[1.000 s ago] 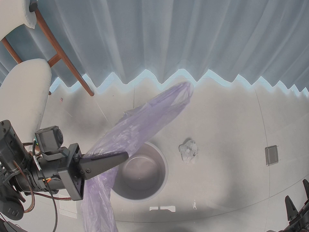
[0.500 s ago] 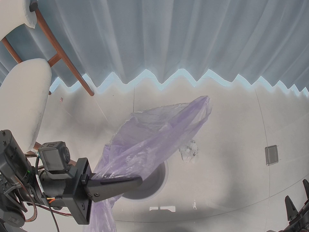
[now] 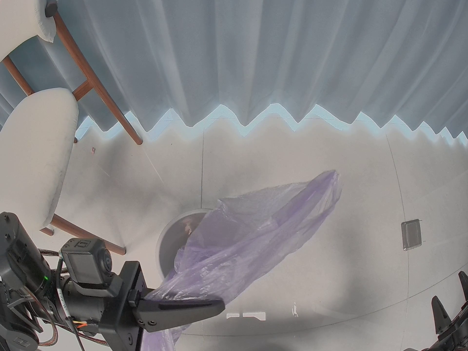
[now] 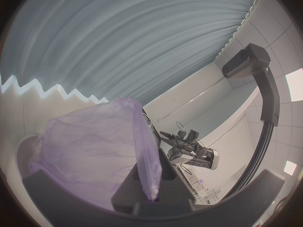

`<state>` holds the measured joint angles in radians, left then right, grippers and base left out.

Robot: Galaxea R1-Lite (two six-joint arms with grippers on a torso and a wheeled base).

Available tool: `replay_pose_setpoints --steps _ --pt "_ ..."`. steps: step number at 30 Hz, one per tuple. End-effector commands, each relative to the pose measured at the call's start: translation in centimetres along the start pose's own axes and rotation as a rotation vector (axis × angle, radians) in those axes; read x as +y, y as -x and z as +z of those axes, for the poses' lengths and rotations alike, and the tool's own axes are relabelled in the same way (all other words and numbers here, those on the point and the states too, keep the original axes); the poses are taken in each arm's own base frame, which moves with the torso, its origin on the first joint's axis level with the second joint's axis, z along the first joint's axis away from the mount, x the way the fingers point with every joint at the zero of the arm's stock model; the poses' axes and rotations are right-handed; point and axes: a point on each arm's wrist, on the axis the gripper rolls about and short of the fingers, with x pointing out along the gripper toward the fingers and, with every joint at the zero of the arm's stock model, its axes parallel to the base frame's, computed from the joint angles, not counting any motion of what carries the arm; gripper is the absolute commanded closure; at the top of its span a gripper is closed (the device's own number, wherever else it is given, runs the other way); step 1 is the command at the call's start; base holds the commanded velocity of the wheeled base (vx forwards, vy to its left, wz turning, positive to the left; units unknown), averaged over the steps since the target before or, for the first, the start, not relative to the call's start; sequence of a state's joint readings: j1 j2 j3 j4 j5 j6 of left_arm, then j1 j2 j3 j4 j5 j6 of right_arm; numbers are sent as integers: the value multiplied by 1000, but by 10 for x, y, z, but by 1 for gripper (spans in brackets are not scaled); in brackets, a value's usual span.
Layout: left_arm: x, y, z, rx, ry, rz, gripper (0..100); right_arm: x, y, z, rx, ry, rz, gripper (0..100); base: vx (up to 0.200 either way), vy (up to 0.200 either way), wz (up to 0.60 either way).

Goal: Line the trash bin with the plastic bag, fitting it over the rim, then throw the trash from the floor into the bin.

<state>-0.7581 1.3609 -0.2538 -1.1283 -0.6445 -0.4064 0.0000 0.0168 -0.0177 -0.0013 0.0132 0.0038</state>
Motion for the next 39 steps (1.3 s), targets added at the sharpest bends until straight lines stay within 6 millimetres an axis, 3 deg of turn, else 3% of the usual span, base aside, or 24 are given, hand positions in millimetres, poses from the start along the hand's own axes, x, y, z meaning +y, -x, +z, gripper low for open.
replay_pose_setpoints --steps 1,10,15,27,29,34,39 --pt "3 3 -4 10 8 23 100 0 0 -5 1 -1 1 0 0 0 0" --pt "58 15 -10 29 -5 261 100 0 0 -5 1 1 1 0 0 0 0" --pt "79 22 -1 -6 -7 350 100 0 0 -5 1 1 1 0 0 0 0" --pt "96 45 45 -181 -144 465 100 0 0 -5 1 -1 1 0 0 0 0" --pt "94 44 43 -183 -153 455 100 0 0 -5 1 1 1 0 0 0 0" --pt "86 27 15 -84 -112 379 100 0 0 -5 1 -1 1 0 0 0 0" --pt "84 26 -7 -7 -88 370 100 0 0 -5 1 -1 1 0 0 0 0"
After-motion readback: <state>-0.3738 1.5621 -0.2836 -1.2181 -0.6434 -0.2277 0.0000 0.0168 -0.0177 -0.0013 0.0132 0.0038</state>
